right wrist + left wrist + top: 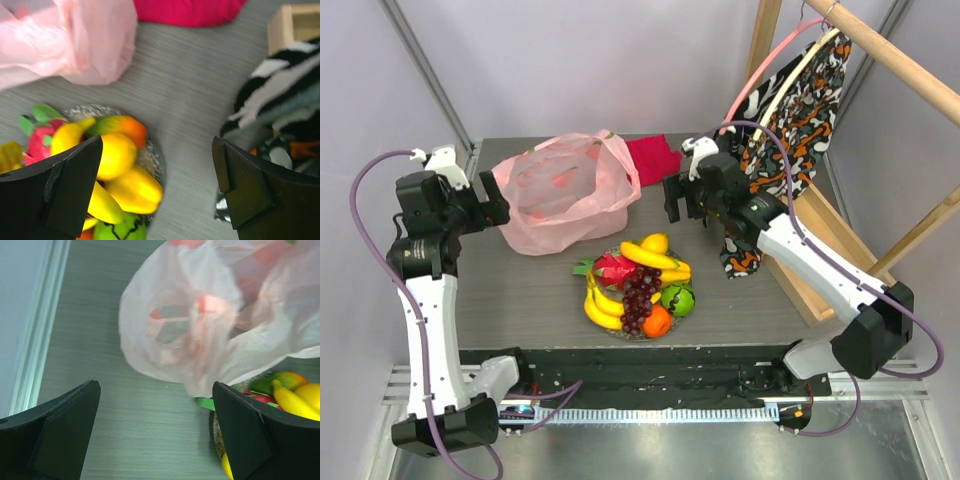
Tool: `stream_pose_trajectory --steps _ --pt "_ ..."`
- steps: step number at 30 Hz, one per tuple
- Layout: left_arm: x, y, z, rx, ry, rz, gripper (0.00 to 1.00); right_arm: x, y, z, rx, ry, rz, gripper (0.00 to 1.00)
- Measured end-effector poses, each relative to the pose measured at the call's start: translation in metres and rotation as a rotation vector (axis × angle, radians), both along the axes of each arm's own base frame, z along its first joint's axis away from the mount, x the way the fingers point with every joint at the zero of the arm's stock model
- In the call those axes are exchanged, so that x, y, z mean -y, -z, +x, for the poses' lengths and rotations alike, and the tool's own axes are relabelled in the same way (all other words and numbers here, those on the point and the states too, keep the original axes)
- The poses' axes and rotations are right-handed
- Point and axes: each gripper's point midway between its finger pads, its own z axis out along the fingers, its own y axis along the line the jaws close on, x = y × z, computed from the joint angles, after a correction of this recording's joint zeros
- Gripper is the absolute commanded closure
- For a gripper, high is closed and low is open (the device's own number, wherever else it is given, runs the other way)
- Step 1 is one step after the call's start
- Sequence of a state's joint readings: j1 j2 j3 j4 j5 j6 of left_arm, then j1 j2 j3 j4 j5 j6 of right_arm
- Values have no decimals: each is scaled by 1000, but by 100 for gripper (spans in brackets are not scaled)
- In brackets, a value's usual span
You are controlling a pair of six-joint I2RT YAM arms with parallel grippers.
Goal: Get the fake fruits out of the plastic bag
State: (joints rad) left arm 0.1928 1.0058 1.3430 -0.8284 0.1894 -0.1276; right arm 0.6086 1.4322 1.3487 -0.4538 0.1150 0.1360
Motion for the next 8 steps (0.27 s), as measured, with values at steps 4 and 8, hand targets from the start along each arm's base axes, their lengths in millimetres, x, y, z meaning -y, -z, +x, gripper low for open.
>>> stream_pose_trajectory --steps 4,8 --pt "-20 21 -10 -62 -90 15 0 24 16 -16 -24 46 -70 0" --pt "-29 29 -14 -95 -128 17 0 38 4 -25 1 67 -86 0"
